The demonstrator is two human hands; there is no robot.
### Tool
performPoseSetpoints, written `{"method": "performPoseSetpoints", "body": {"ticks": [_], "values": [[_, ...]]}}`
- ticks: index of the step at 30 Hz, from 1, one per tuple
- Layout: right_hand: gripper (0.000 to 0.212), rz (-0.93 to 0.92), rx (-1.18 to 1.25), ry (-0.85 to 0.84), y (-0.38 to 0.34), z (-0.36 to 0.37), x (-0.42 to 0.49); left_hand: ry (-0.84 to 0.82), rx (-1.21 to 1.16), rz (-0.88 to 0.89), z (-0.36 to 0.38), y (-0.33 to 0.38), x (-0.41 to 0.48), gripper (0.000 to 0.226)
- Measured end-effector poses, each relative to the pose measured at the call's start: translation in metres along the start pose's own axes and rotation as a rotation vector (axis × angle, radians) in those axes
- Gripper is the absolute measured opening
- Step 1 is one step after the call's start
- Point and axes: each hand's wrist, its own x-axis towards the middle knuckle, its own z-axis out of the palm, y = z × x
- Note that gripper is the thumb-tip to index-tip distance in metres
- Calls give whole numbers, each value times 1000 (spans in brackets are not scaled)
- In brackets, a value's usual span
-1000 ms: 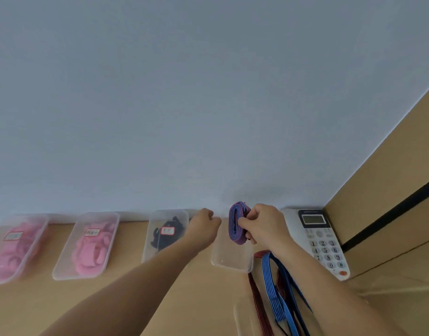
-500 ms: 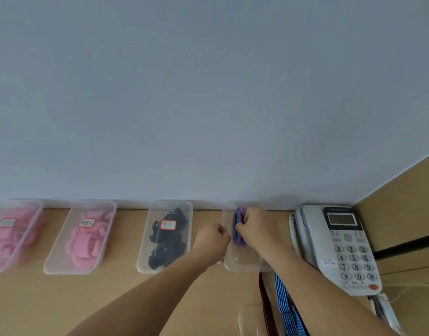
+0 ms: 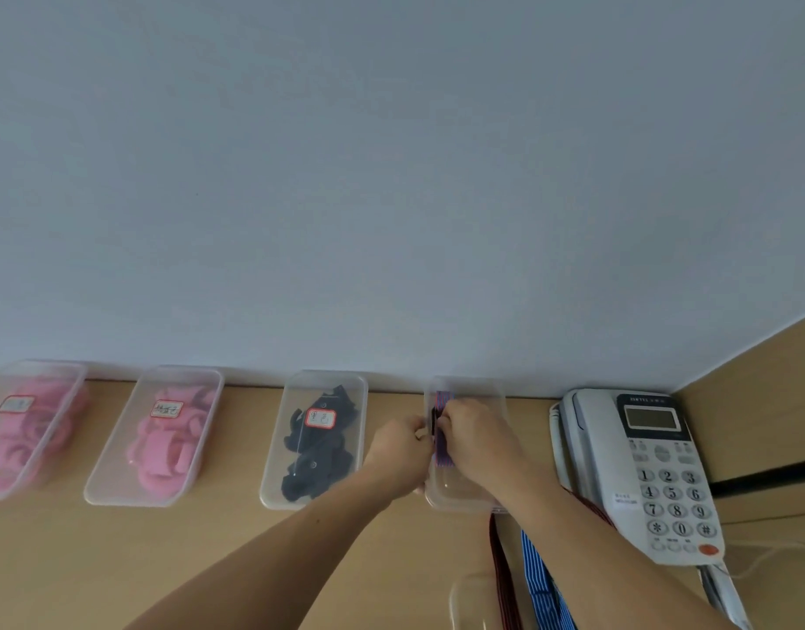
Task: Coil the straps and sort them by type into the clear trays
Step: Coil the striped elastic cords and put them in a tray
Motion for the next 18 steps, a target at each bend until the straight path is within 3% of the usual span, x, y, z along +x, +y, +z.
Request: {"method": "performPoseSetpoints", "body": {"ticks": [5,9,18], "values": [[20,156,46,133,-4,-1,-1,6,-10,3,0,0,-1,30],[31,238,165,117,-2,-1,4,14,-31,-17,-1,-1,-3,32],[24,266,366,14,-1,9,1,14,-63,-40,-2,-1,-1,31]]}}
